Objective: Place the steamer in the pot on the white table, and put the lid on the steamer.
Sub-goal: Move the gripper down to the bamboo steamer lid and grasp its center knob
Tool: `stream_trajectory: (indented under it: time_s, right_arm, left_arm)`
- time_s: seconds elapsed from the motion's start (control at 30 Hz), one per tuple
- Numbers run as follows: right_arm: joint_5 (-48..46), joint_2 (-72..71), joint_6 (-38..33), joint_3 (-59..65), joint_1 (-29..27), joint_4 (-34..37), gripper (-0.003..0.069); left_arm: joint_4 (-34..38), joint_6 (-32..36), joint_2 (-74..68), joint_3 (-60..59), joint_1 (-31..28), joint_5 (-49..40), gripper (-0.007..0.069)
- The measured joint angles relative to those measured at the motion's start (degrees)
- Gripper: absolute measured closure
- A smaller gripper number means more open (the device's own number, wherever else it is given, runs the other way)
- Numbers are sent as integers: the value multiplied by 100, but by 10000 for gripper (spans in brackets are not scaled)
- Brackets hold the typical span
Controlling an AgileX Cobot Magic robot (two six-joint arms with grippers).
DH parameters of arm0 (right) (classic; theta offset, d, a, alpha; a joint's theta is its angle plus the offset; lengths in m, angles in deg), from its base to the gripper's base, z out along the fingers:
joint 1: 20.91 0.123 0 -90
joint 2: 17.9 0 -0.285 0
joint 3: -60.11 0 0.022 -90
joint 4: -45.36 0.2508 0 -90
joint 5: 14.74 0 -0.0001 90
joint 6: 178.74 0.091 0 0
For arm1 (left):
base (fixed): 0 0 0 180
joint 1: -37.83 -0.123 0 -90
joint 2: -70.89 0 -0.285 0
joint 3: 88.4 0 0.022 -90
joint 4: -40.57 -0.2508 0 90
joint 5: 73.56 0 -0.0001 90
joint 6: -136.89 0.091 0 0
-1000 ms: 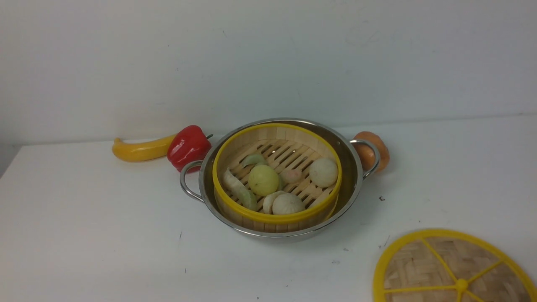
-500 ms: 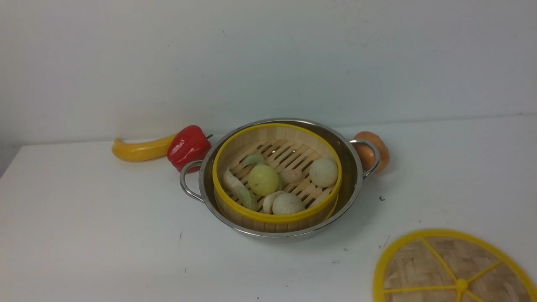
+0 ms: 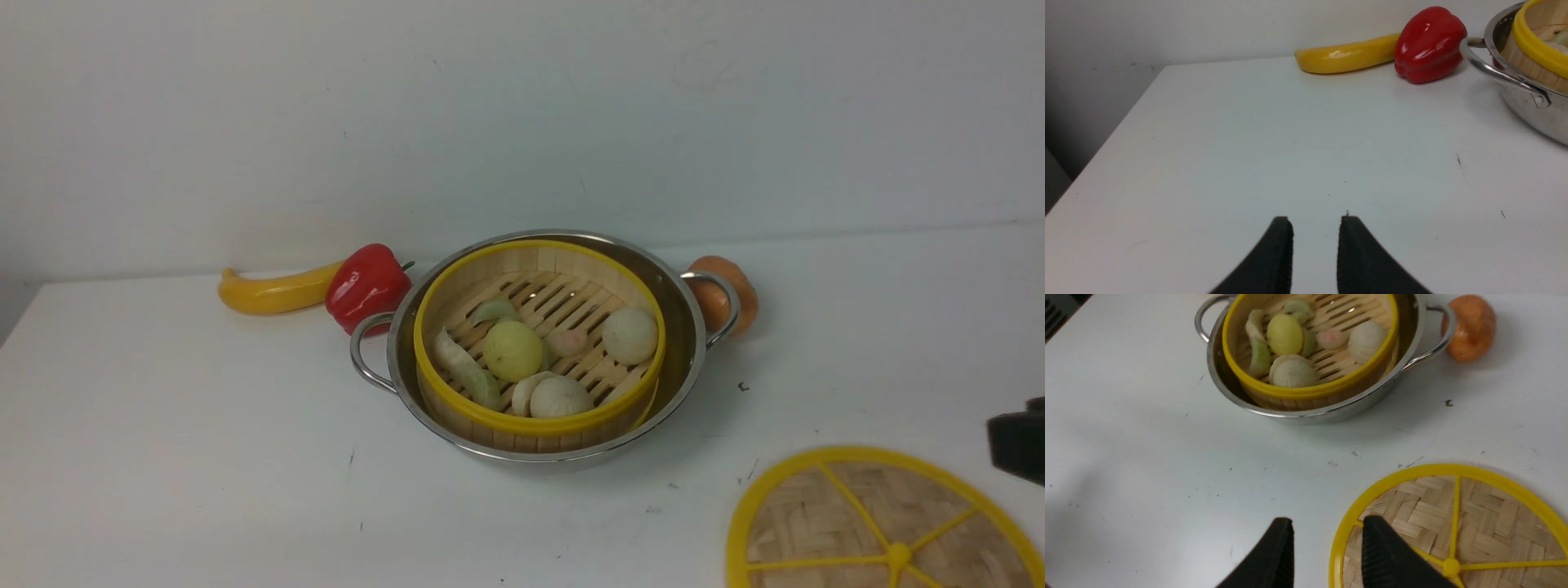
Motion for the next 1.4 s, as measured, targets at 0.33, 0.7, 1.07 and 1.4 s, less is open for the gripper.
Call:
stream_trajectory:
  time_s: [0.33,0.7,1.07,1.4]
  right_arm:
    - [-219,1074,-899,-6,0,-689,410]
    - [-171,2438,162,-12,785,-2162,309]
    - [78,3649,873,-447,1497,-3038,290]
    - [84,4329,948,-808,1497,-3432,305]
  left_arm:
    - [0,0,0,0,0,0,468]
    - [0,0,0,0,0,0,446]
    - [0,0,0,0,0,0,421]
    - [0,0,0,0,0,0,415]
